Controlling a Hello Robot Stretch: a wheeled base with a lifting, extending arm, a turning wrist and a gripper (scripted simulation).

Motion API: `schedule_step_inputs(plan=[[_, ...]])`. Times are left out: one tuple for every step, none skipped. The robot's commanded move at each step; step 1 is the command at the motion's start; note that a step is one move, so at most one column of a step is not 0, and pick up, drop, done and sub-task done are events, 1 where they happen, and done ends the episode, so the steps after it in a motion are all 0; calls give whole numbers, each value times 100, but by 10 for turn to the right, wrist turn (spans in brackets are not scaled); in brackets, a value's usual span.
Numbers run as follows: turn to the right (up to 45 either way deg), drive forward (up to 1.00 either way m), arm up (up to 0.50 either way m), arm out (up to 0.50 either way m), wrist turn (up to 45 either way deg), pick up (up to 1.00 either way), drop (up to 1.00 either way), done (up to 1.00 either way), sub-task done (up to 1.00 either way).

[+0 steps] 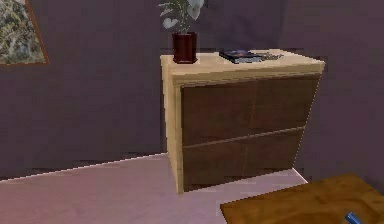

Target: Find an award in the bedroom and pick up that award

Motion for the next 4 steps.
schedule_step_inputs(plan=[[0, 0, -30, 0, 0, 0, 0, 0, 0], [0, 0, 0, 0, 0, 100, 0, 0, 0], [0, 0, 10, 0, 0, 0, 0, 0, 0], [0, 0, 0, 0, 0, 0, 0, 100, 0]])
